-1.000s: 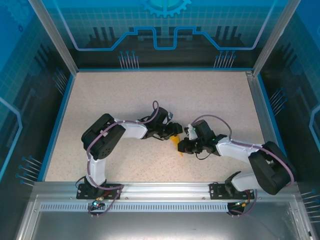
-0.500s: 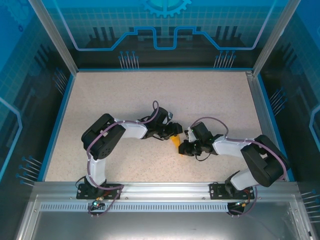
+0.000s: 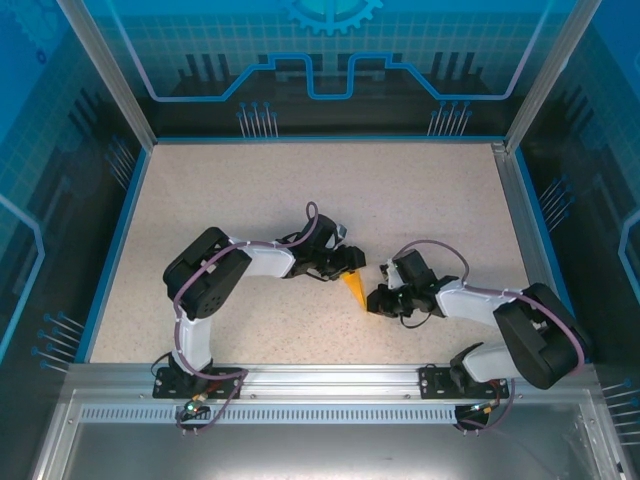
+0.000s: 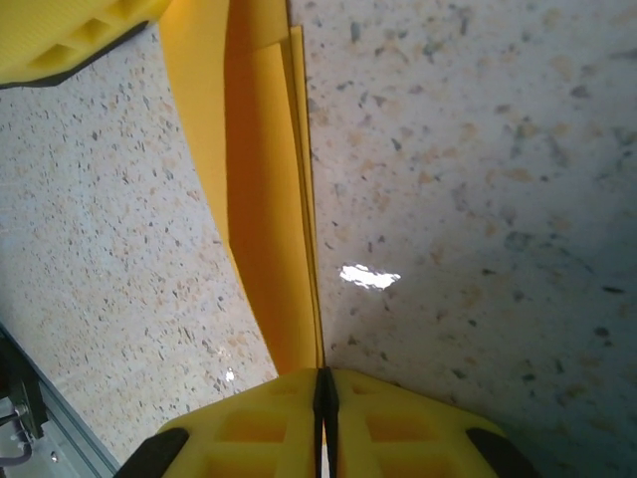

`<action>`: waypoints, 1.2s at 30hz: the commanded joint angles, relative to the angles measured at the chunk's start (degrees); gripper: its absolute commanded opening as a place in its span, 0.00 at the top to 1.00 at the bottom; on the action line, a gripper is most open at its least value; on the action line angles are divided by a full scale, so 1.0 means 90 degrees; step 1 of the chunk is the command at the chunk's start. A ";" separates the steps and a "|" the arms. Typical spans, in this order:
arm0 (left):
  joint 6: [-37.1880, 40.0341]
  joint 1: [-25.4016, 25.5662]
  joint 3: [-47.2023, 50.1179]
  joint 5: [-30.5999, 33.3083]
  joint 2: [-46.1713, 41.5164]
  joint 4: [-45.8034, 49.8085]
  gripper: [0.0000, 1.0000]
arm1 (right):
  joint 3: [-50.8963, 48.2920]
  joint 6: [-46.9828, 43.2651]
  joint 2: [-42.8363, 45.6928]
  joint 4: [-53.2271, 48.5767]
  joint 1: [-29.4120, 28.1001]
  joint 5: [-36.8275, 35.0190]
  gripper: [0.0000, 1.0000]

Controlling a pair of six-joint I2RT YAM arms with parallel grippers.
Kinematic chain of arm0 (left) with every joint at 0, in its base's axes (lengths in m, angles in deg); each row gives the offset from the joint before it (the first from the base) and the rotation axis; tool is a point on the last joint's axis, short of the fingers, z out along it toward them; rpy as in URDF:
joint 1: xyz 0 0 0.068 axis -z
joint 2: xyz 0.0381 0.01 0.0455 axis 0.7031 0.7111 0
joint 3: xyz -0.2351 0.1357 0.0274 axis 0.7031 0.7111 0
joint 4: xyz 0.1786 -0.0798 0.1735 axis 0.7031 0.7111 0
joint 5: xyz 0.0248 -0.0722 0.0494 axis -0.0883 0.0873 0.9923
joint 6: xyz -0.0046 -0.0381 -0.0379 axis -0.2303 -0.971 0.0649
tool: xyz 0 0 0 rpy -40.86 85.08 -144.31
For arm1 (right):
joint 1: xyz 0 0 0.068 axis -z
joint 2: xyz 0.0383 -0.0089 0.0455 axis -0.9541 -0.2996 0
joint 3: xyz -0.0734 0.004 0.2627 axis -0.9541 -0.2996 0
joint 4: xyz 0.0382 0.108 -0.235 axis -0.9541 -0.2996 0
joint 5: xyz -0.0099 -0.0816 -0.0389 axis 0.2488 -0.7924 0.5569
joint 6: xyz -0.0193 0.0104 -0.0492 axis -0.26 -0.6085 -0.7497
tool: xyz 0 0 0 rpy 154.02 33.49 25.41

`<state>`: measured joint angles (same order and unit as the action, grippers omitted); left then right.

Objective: Fold a paper plane with a square sheet of paper (pick it up from the middle)
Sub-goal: Fold the wing for the fifth time at the center of the table.

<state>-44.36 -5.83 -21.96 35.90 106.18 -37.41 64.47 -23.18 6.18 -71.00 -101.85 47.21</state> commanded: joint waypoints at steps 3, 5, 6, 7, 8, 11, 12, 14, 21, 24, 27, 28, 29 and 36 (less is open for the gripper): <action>0.0063 0.0019 0.0033 0.0086 0.0225 0.0371 0.49 | -0.0231 -0.0161 -0.0091 -0.0882 0.0138 0.0000 0.88; 0.0065 0.0019 0.0033 0.0076 0.0207 0.0362 0.49 | -0.0272 -0.0142 0.0136 -0.0827 0.0138 0.0077 0.89; 0.0072 0.0017 0.0047 0.0076 0.0206 0.0353 0.49 | -0.0258 -0.0132 0.0330 -0.0843 0.0146 0.0063 0.88; 0.0064 0.0019 0.0043 0.0076 0.0206 0.0347 0.49 | -0.0218 -0.0141 0.0493 -0.0858 0.0147 0.0076 0.87; 0.0056 0.0019 0.0043 0.0076 0.0205 0.0337 0.49 | -0.0135 -0.0151 0.0680 -0.0838 0.0148 0.0127 0.87; 0.0037 0.0019 0.0038 0.0066 0.0206 0.0322 0.49 | 0.0095 -0.0133 0.0918 -0.0526 0.0146 0.0484 0.85; 0.0038 0.0019 0.0033 0.0066 0.0214 0.0322 0.49 | 0.0197 -0.0095 0.0865 -0.0357 0.0115 0.0634 0.85; 0.0030 0.0019 0.0019 0.0056 0.0225 0.0322 0.49 | 0.0403 -0.0028 0.0676 -0.0056 0.0024 0.0853 0.86; 0.0022 0.0017 -0.0025 0.0027 0.0245 0.0332 0.49 | 0.0695 0.0214 -0.0546 0.0409 -0.0176 0.0444 0.89; 0.0035 0.0019 -0.0023 0.0017 0.0254 0.0349 0.49 | 0.0570 0.0198 -0.0787 0.0110 -0.0152 -0.0030 0.89; 0.0043 0.0019 -0.0042 0.0027 0.0258 0.0370 0.49 | 0.0291 0.0180 -0.0839 0.0062 -0.0041 -0.0073 0.89; 0.0054 0.0018 -0.0040 0.0032 0.0265 0.0379 0.49 | 0.0258 0.0158 -0.0841 -0.0012 -0.0037 -0.0079 0.89; 0.0055 0.0011 -0.0050 0.0027 0.0275 0.0397 0.49 | 0.0237 0.0122 -0.0841 -0.0107 -0.0041 -0.0075 0.89; 0.0059 0.0000 -0.0045 0.0056 0.0280 0.0429 0.49 | 0.0148 -0.0015 -0.0598 -0.0283 -0.0038 0.0293 0.88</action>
<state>-44.58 -5.83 -22.20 35.42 106.46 -37.43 68.07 -22.31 0.06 -67.13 -102.52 49.13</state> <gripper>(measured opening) 0.510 0.119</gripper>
